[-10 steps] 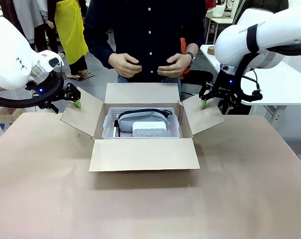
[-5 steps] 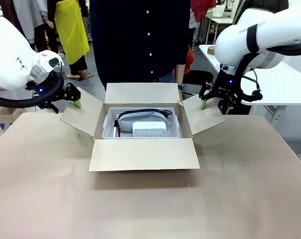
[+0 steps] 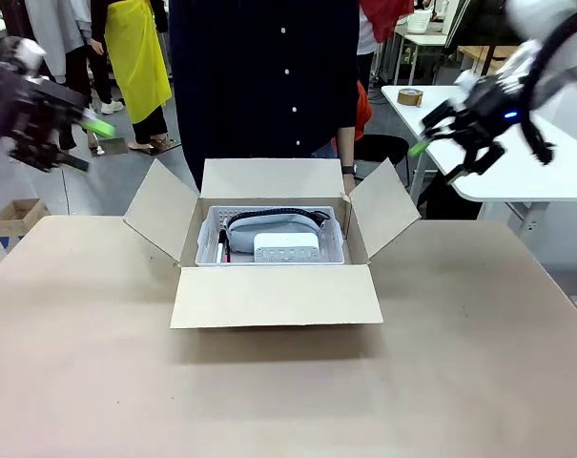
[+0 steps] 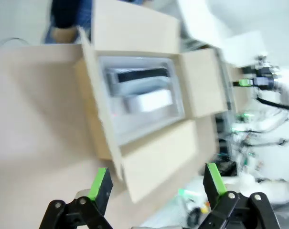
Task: Pack the gift set into the box.
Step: Lift both hands away from the flaps of the Package Box.
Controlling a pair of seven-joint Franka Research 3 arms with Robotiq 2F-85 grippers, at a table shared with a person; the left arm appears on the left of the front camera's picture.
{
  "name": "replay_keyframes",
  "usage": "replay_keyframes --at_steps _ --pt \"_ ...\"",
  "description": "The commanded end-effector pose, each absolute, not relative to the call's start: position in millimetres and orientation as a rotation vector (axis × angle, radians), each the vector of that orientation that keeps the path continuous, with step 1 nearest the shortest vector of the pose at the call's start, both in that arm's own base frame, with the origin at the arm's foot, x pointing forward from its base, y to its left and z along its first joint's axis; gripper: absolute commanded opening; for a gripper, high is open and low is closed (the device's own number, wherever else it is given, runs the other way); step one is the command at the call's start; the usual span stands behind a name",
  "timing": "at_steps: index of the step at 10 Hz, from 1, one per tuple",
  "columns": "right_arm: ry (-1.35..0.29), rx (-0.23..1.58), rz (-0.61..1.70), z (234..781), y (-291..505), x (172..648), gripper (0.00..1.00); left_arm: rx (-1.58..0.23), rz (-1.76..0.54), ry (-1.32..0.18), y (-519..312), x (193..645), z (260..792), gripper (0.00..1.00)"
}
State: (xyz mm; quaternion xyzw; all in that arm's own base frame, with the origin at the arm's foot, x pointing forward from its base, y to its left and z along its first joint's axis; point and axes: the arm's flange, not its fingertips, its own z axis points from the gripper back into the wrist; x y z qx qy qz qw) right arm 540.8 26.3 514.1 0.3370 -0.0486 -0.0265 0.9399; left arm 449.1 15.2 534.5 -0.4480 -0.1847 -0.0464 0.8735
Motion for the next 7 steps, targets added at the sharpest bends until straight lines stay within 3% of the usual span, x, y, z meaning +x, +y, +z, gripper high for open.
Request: replay_keyframes --at_steps 1,2,3,4,5,7 --pt "0.046 1.020 -0.025 487 -38 523 1.00 -1.197 -0.102 -0.232 70 455 498 1.00" --pt "0.046 1.151 -0.131 466 -62 522 1.00 -1.369 -0.074 -0.217 99 462 479 1.00" --pt "0.068 1.163 -0.272 448 -66 529 1.00 -1.478 -0.015 -0.188 118 473 458 1.00" --pt "-0.047 1.019 -0.049 504 -45 515 1.00 -1.364 0.262 -0.101 122 490 442 1.00" --pt "-0.047 1.019 -0.049 504 -45 515 1.00 -1.388 -0.070 -0.286 109 432 483 1.00" --pt "-0.047 1.019 -0.049 504 -45 515 1.00 -1.388 -0.070 -0.286 109 432 483 1.00"
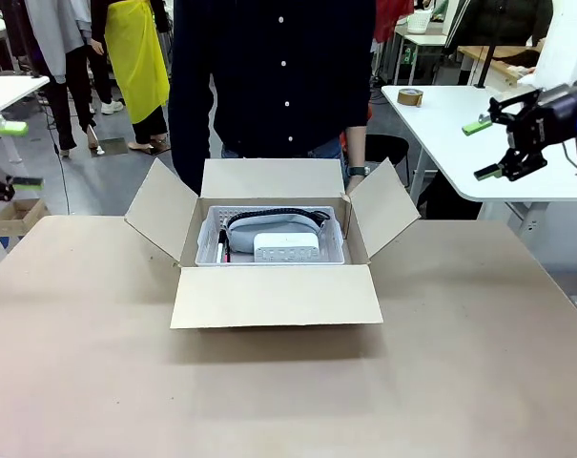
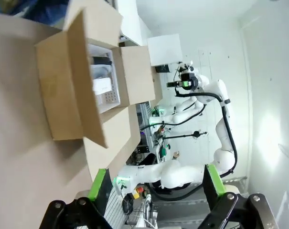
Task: Pack the gift set into the box.
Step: Press and hold the closed box until the human finishes sealing it.
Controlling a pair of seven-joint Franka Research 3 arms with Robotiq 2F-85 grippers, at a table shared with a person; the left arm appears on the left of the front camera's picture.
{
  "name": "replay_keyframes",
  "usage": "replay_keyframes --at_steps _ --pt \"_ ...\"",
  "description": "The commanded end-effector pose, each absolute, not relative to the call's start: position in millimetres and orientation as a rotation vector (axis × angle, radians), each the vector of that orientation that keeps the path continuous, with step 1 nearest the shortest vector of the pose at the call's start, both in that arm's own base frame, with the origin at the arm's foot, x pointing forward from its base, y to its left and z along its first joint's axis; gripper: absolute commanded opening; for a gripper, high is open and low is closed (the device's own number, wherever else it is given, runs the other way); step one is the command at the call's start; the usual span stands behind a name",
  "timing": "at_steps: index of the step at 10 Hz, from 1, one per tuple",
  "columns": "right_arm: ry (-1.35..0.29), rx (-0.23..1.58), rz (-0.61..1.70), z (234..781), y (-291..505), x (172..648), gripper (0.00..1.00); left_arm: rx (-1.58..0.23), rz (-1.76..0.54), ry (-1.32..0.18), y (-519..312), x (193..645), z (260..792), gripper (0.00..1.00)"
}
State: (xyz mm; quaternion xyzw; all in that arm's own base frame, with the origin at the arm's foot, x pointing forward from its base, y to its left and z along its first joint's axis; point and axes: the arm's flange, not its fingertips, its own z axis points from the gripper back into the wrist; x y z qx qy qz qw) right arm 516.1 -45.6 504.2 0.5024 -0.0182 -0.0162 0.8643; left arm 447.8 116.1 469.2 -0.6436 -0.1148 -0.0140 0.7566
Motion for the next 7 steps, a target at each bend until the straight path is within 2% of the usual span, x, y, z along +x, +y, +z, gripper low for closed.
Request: replay_keyframes --at_steps 1,7 --pt "-0.047 1.019 -0.049 503.7 -45.2 515.3 1.00 -1.388 -0.070 -0.286 108.9 431.6 482.6 1.00" --pt "-0.047 1.019 -0.049 503.7 -45.2 515.3 1.00 -1.388 -0.070 -0.286 108.9 431.6 482.6 1.00"
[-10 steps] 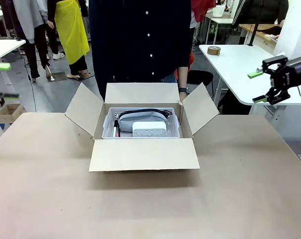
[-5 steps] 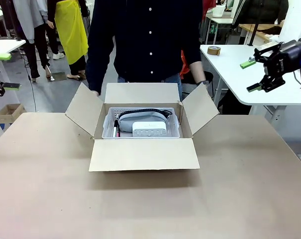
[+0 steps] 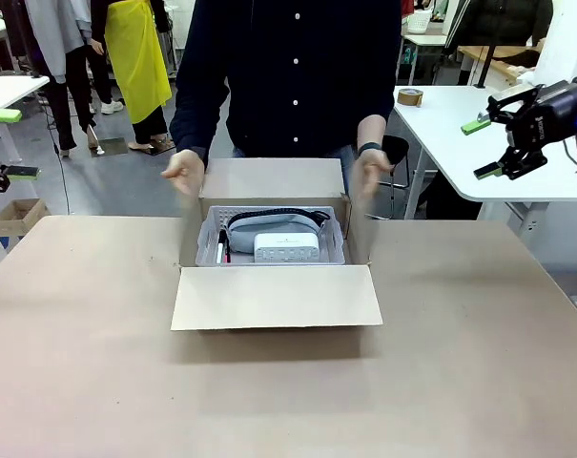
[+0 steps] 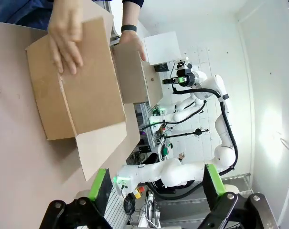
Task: Pack the gift set into the box.
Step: Press and hold the closed box until the human finishes sealing it.
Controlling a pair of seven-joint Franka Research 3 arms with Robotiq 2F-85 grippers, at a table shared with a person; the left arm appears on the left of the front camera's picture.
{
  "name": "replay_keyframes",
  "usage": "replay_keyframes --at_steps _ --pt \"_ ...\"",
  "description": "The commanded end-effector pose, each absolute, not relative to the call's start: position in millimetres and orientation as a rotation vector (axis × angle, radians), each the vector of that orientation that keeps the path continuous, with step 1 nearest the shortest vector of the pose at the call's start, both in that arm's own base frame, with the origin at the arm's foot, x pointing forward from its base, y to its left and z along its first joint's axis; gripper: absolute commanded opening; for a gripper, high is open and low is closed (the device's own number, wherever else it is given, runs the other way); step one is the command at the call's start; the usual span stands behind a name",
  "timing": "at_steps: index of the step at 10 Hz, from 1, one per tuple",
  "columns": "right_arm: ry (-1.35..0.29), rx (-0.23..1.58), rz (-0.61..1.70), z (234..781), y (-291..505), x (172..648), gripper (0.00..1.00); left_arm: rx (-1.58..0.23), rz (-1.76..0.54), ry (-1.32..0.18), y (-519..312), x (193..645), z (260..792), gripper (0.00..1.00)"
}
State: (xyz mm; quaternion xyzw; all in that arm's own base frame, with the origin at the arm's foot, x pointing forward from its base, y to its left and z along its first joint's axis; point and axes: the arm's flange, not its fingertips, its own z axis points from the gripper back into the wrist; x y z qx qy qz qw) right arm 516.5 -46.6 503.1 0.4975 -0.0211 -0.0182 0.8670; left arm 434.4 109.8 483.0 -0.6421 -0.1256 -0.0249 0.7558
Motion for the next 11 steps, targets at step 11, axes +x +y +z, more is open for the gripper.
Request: replay_keyframes --at_steps 11 --pt "-0.047 1.019 -0.049 503.7 -45.2 515.3 1.00 -1.388 -0.070 -0.286 108.9 431.6 482.6 1.00"
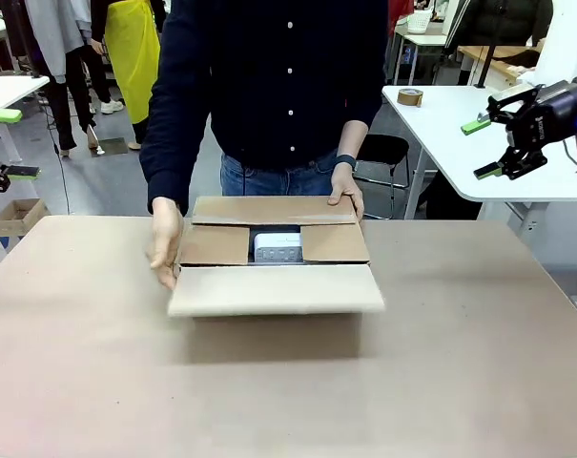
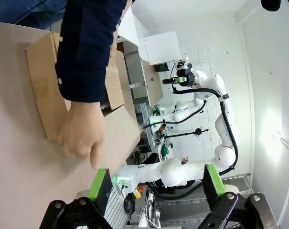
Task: Pack the gift set into the box.
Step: Press and hold the closed box until the human finishes sealing it.
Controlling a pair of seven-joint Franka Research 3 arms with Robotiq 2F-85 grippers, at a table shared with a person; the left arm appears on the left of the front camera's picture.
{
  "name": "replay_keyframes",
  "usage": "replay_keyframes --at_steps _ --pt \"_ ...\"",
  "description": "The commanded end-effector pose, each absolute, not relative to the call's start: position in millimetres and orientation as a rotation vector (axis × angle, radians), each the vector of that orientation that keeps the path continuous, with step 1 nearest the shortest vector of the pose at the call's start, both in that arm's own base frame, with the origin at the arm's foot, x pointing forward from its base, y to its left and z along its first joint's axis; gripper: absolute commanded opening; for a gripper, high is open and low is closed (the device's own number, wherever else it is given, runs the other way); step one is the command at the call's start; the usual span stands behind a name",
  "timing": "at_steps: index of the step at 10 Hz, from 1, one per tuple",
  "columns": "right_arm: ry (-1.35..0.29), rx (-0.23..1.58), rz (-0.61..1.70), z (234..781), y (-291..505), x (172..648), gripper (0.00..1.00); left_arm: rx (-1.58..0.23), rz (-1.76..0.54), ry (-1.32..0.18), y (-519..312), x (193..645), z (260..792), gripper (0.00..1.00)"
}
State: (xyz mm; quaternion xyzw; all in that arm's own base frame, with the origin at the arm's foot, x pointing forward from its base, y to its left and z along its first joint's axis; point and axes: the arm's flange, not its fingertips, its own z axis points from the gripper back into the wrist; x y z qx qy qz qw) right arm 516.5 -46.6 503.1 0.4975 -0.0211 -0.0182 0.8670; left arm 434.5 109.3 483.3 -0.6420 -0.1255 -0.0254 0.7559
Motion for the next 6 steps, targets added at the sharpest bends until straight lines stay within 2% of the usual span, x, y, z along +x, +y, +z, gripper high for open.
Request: replay_keyframes --at_steps 1,6 --pt "-0.047 1.019 -0.049 503.7 -45.2 515.3 1.00 -1.388 -0.070 -0.286 108.9 431.6 482.6 1.00" --pt "-0.047 1.019 -0.049 503.7 -45.2 515.3 1.00 -1.388 -0.070 -0.286 108.9 431.6 482.6 1.00"
